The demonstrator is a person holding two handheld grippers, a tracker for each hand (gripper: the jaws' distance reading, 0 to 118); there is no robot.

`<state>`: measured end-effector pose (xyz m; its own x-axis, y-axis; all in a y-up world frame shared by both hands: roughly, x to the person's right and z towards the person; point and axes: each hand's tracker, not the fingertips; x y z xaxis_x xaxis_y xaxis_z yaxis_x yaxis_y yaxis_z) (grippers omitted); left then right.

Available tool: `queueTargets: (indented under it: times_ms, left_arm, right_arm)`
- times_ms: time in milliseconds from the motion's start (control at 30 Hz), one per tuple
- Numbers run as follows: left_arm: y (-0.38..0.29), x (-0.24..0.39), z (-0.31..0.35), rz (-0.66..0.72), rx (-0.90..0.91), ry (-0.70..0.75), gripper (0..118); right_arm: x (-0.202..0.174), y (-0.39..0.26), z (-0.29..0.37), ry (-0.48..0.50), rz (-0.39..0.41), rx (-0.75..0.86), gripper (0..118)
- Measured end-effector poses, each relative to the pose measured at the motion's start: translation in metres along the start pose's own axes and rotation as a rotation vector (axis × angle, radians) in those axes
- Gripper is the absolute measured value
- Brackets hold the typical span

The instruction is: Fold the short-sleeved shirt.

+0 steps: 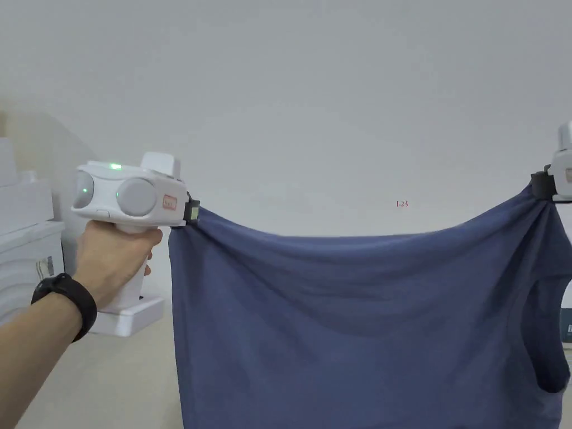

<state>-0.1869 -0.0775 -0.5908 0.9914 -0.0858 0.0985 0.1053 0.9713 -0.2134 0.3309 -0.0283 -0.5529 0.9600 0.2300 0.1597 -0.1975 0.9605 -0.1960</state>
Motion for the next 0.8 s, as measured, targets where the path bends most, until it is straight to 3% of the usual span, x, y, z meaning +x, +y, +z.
queueTargets:
  times_ms: [100, 233, 433, 667, 767, 800]
  left_arm:
    - [-0.047, 0.012, -0.021, 0.005, -0.081, -0.060, 3]
    - [-0.124, 0.028, -0.048, 0.126, -0.230, -0.050, 3]
    - [-0.200, 0.034, -0.061, 0.124, -0.321, -0.101, 3]
    - [-0.308, 0.019, 0.046, 0.222, -0.347, -0.215, 3]
    - [-0.359, 0.015, 0.113, 0.198, -0.316, -0.229, 3]
    - [-0.372, 0.014, 0.131, 0.247, -0.328, -0.197, 3]
  right_arm:
    - [-0.011, -0.046, -0.013, 0.035, -0.047, -0.061, 3]
    - [-0.029, -0.113, -0.025, 0.050, -0.079, -0.155, 3]
    - [-0.044, -0.186, -0.018, 0.114, -0.124, -0.202, 3]
    - [-0.027, -0.303, 0.073, 0.229, -0.214, -0.262, 3]
    - [-0.023, -0.359, 0.130, 0.215, -0.263, -0.305, 3]
    - [-0.021, -0.374, 0.148, 0.207, -0.281, -0.299, 3]
